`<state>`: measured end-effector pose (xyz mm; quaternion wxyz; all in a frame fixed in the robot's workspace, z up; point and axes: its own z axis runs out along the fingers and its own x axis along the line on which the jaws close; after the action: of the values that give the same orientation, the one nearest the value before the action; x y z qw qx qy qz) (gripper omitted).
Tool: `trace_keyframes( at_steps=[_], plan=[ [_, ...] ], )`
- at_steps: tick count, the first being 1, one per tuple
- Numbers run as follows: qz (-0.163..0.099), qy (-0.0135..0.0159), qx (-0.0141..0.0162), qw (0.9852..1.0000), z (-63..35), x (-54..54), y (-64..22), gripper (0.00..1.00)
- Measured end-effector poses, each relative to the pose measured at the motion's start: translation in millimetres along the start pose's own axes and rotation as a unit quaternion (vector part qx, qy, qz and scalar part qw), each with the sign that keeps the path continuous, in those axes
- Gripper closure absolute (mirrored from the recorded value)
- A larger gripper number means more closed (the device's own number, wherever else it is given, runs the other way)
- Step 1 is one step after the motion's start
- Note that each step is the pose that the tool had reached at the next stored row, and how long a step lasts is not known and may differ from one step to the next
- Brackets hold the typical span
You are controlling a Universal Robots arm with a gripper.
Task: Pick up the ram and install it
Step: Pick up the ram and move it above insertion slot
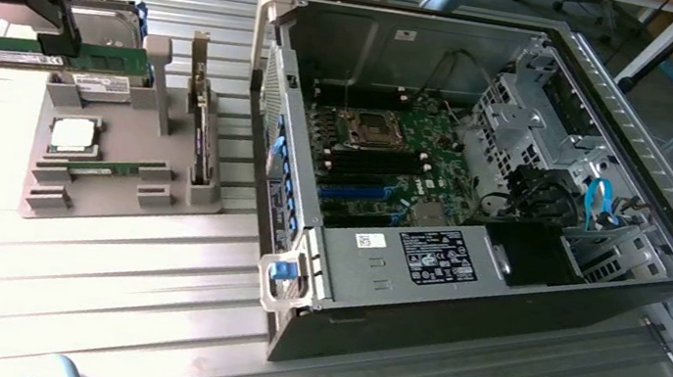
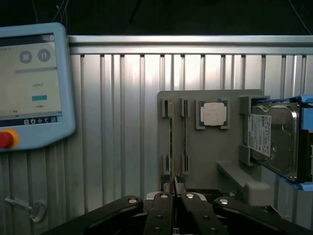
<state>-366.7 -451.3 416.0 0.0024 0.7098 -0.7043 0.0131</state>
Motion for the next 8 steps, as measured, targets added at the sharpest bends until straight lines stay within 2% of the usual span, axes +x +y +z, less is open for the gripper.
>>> trace_keyframes(
  at_steps=[3,8],
  plan=[
    [0.000,0.0000,0.0000,1.0000,-4.4,0.1,-0.1,0.88],
    [0.000,0.0000,0.0000,1.0000,-4.9,0.1,-0.1,0.88]
  ],
)
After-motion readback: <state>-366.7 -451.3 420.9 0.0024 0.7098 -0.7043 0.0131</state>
